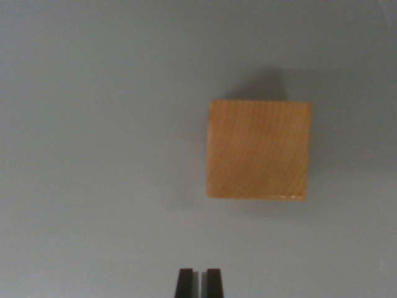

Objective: Push wooden cube

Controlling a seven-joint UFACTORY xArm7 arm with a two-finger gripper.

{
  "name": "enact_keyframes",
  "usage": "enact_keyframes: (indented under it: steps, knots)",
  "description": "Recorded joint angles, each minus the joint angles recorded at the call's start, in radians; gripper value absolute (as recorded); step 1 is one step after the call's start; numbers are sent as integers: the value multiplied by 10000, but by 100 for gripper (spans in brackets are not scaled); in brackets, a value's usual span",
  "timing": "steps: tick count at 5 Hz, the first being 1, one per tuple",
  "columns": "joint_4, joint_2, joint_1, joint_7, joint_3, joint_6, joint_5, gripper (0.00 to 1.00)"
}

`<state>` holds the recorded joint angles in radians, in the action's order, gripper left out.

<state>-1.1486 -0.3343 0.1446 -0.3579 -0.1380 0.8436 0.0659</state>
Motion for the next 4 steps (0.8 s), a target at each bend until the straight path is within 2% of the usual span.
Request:
enact_keyframes:
  steps: [1, 2, 3, 4]
  knots:
    - [188, -164, 72, -164, -57, -325, 50, 0]
    - [188, -164, 72, -164, -57, -325, 50, 0]
    - [344, -301, 131, -300, -105, -595, 92, 0]
    - [344, -301, 131, -300, -105, -595, 92, 0]
